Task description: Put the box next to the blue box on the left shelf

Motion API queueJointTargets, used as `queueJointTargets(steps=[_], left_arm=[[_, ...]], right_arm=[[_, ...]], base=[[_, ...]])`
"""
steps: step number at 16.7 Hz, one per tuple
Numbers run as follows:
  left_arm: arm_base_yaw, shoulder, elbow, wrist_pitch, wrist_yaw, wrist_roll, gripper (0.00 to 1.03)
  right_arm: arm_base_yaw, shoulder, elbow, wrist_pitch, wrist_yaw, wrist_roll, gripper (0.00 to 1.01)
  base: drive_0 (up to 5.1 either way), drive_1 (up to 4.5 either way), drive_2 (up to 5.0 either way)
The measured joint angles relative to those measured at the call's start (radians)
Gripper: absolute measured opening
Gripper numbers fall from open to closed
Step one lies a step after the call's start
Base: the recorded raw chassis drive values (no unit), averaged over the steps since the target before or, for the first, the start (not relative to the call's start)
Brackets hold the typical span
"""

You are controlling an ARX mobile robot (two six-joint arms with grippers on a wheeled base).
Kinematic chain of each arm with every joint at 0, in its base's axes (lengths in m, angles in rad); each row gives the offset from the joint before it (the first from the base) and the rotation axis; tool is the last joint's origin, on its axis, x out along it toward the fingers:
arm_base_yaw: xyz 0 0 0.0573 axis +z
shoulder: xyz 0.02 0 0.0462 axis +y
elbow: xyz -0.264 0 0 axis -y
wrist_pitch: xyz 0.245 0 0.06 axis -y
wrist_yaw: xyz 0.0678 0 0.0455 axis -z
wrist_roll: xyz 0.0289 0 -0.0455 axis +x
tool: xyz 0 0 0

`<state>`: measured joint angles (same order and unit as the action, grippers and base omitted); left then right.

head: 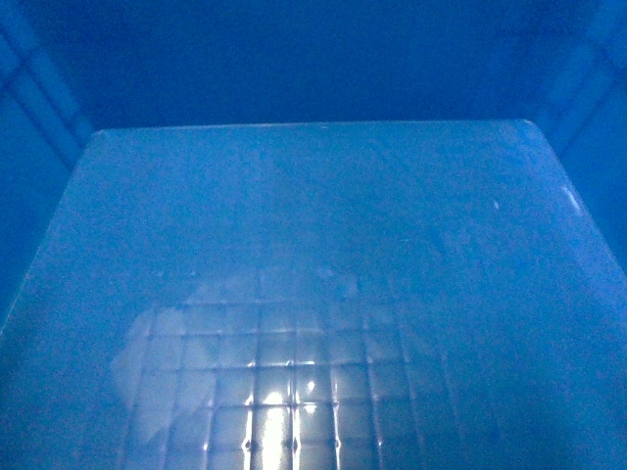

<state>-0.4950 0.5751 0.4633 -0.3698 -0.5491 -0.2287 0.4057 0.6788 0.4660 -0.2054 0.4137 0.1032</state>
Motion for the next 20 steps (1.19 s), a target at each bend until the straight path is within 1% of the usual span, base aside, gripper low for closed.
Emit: queueJointTargets(steps=[5, 20], left_arm=[[0.0, 0.001, 0.0, 0.003, 0.0, 0.0, 0.07], [0.001, 0.001, 0.0, 0.001, 0.0, 0.001, 0.07]], right_arm=[[0.0, 0.001, 0.0, 0.0, 0.001, 0.0, 0.1], [0.0, 0.004, 0.0, 0.002, -0.002, 0.0, 0.1]], base=[[-4.9, 2.57, 2.6], [0.0, 0.0, 0.0]])
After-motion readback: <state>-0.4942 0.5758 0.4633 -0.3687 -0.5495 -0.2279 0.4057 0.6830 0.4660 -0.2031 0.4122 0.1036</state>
